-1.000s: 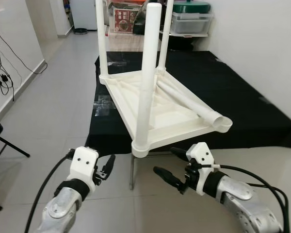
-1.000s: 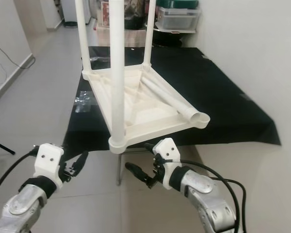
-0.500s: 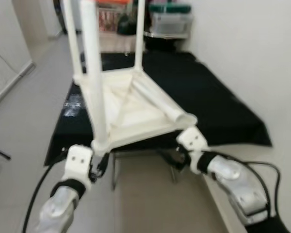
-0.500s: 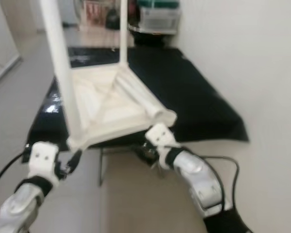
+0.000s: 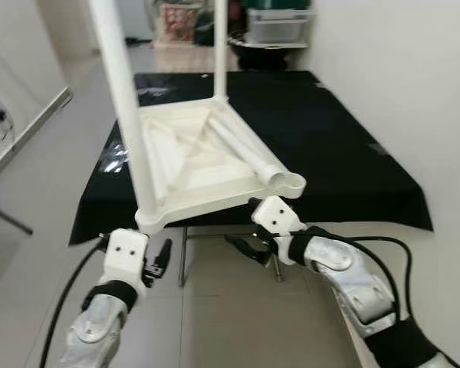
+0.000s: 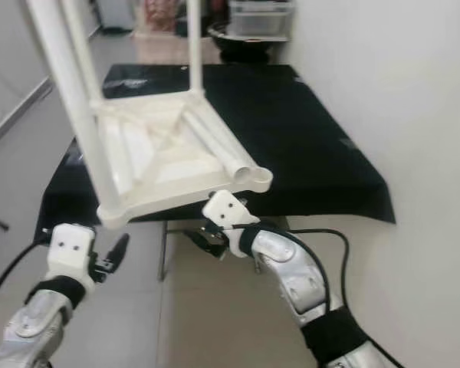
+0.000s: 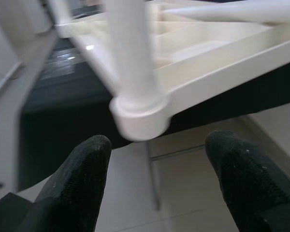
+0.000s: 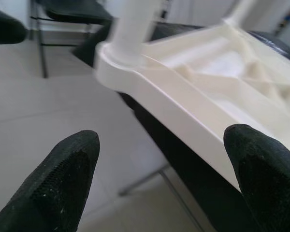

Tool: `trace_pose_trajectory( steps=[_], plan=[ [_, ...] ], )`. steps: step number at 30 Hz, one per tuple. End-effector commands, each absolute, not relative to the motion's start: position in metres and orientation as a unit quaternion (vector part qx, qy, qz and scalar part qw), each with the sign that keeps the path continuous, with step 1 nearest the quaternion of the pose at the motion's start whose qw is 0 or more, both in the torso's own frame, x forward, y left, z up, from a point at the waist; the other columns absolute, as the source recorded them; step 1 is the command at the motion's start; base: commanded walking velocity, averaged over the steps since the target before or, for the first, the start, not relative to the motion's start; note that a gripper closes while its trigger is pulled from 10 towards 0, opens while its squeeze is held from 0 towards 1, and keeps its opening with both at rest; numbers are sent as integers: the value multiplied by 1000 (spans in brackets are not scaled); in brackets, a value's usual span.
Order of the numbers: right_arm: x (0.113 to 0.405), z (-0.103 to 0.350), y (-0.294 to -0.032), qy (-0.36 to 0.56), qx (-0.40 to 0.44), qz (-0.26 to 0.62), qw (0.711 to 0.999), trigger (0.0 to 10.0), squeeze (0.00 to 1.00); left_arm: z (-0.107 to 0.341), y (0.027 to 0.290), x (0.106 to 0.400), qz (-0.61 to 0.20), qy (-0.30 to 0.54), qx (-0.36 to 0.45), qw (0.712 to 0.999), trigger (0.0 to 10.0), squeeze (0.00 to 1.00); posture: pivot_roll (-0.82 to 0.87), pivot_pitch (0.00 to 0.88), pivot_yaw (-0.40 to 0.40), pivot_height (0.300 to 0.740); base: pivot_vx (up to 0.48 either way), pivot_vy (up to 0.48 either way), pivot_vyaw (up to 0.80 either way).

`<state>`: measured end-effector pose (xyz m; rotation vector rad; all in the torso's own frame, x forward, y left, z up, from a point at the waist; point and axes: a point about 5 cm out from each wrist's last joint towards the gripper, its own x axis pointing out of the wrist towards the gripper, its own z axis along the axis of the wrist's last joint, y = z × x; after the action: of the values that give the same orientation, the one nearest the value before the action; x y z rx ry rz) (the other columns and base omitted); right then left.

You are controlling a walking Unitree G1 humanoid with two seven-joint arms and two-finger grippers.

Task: Building children table

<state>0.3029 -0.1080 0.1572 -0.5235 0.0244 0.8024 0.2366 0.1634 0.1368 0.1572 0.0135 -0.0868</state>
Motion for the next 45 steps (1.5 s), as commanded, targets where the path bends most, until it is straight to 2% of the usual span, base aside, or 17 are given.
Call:
trace_pose_trajectory(
  steps=[1,8,11,14,18,22,28,33,34,35,40,41,45],
  plan=[
    [300,150,-110,20,-254,387,886,10000,0,139,163,234,-49,3,95,994,10000,0,-28,67,-41,740,0,0,800],
    [297,141,-118,38,-253,375,891,10000,0,141,158,235,-73,0,106,992,10000,0,-31,68,-36,740,0,0,796],
    [297,137,-122,40,-238,346,907,10000,0,142,156,235,-86,-4,108,990,10000,0,-32,65,-33,740,0,0,267],
    [297,134,-130,44,-246,313,916,10000,0,142,154,235,-96,-6,114,989,10000,0,-34,63,-29,740,308,0,265],
    [299,138,-134,35,-216,297,930,10000,0,142,154,236,-101,-7,118,988,10000,0,-34,60,-25,740,384,0,530],
    [300,138,-137,38,-216,301,928,10000,0,142,153,236,-106,-7,118,987,10000,0,-32,57,-22,740,404,0,0],
    [297,139,-141,39,-248,351,902,10000,0,141,153,236,-109,-5,117,987,10000,0,-30,54,-22,740,375,0,0],
    [285,142,-156,85,-266,463,841,10000,0,139,153,234,-110,3,109,988,10000,0,-24,52,-24,740,0,0,0],
    [285,142,-156,85,-266,463,841,10000,0,139,153,234,-110,3,109,988,10000,0,-24,52,-24,740,0,0,0],
    [283,146,-163,104,-267,493,821,10000,0,139,152,234,-112,4,109,988,10000,0,-21,52,-26,740,0,0,0],
    [281,151,-174,134,-272,524,796,10000,0,138,152,233,-117,6,109,987,10000,0,-17,55,-28,740,0,0,0],
    [280,158,-180,155,-277,554,770,10000,0,138,151,232,-120,7,108,987,10000,0,-15,62,-32,740,0,0,0],
    [282,164,-180,168,-286,581,743,10000,0,139,151,231,-120,7,106,987,10000,0,-9,68,-37,740,0,0,0]
  ],
)
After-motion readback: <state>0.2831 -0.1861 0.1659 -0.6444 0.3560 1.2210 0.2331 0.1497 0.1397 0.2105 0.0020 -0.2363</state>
